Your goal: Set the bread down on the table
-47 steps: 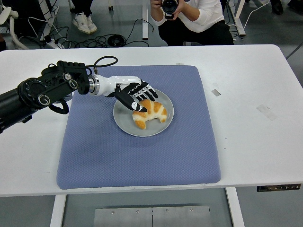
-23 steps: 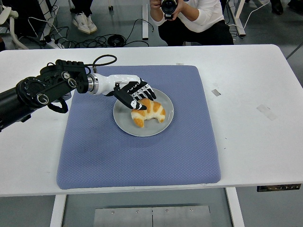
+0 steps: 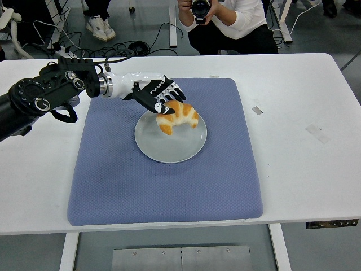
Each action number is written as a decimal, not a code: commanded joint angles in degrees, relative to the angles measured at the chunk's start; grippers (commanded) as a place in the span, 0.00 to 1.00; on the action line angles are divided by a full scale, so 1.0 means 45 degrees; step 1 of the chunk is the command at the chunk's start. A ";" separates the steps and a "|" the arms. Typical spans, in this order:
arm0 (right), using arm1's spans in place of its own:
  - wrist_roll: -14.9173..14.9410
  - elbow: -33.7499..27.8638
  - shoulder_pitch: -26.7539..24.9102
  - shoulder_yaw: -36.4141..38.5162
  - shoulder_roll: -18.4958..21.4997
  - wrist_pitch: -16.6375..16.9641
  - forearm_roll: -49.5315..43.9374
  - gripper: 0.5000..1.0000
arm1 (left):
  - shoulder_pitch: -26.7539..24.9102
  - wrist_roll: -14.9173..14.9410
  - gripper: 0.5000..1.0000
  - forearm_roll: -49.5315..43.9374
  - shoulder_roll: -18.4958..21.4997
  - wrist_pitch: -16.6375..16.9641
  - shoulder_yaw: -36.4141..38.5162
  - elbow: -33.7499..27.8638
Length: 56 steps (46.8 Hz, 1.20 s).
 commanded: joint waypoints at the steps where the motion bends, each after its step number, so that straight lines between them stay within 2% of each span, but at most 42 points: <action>1: 0.0000 0.0000 0.0000 -0.0013 0.0000 -0.0004 -0.0001 1.00 | -0.0130 0.0000 0.33 -0.0174 0.0158 -0.0006 0.0002 -0.0005; 29: 0.0000 0.0000 0.0000 -0.0013 0.0000 -0.0004 -0.0001 1.00 | 0.0143 -0.0020 0.34 -0.0487 0.2424 0.0013 -0.0487 0.0034; 46: 0.0000 0.0000 0.0000 -0.0013 0.0000 -0.0004 -0.0001 1.00 | 0.0592 -0.0020 0.35 -0.0721 0.3225 0.0130 -0.0467 0.0171; 56: 0.0000 0.0000 0.0000 0.0006 0.0000 -0.0004 -0.0001 1.00 | 0.0944 -0.0020 0.38 -0.0721 0.3323 0.0131 -0.0467 0.0464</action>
